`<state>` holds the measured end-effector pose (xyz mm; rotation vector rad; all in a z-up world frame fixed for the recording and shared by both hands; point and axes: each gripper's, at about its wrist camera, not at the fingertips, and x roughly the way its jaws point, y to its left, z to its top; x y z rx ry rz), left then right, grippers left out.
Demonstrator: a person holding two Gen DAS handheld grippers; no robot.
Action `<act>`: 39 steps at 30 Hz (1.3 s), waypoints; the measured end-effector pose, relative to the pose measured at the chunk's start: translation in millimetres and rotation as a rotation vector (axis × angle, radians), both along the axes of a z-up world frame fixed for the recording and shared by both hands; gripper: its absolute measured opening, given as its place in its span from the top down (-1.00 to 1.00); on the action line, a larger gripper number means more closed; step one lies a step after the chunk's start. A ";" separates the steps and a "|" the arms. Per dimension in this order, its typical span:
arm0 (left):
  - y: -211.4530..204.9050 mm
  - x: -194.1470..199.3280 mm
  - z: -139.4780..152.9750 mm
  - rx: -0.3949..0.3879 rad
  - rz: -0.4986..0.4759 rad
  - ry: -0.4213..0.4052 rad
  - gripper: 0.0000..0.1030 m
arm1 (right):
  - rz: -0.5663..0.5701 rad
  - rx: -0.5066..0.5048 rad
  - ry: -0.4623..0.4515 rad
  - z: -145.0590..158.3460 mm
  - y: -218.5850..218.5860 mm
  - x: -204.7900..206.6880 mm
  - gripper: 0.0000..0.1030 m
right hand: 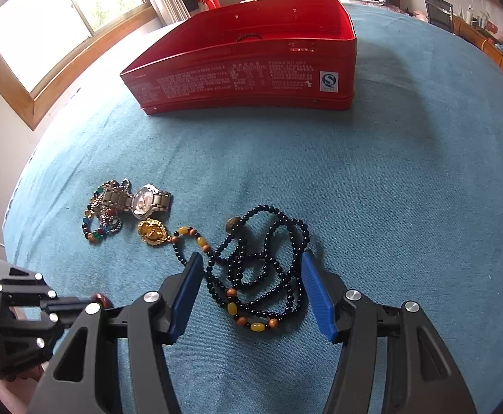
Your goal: Organize jewelry
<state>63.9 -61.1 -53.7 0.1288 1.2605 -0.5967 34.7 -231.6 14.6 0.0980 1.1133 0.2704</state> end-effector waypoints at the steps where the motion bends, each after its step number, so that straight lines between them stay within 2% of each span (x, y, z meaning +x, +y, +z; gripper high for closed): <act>1: -0.5 0.1 -0.6 -0.002 0.002 -0.002 1.00 | 0.002 -0.006 -0.002 0.0 0.8 0.2 -0.13; 3: -1.2 0.9 -2.3 -0.012 0.010 0.000 1.00 | 0.003 -0.038 -0.014 0.2 4.4 -0.4 0.03; 4: -2.0 0.7 -2.8 -0.014 0.010 -0.008 1.00 | 0.009 -0.063 -0.025 0.2 7.8 -1.1 0.20; 8: 1.8 -1.1 -1.7 -0.027 0.030 -0.031 1.00 | 0.056 -0.088 -0.042 -0.9 19.8 -2.7 0.58; 10: 5.5 1.9 -1.0 -0.051 0.046 -0.023 1.00 | 0.059 -0.064 -0.036 -0.4 19.9 -1.0 0.64; 14: 16.8 14.0 5.1 -0.088 0.091 -0.028 1.00 | 0.065 0.067 -0.004 3.5 9.2 4.5 0.79; 19: 34.5 16.7 23.5 -0.126 0.128 -0.065 1.00 | 0.056 0.122 -0.047 23.7 0.2 4.1 0.81; 22: 37.7 18.2 30.5 -0.137 0.117 -0.071 1.00 | 0.061 0.137 -0.074 35.2 -2.8 1.7 0.81; 28: 30.4 20.5 12.6 -0.115 0.069 0.008 1.00 | 0.059 0.119 -0.041 25.8 0.3 2.0 0.82; 39: 3.0 28.4 -5.0 -0.096 0.028 0.066 0.97 | 0.046 0.129 -0.006 13.0 -4.8 8.6 0.82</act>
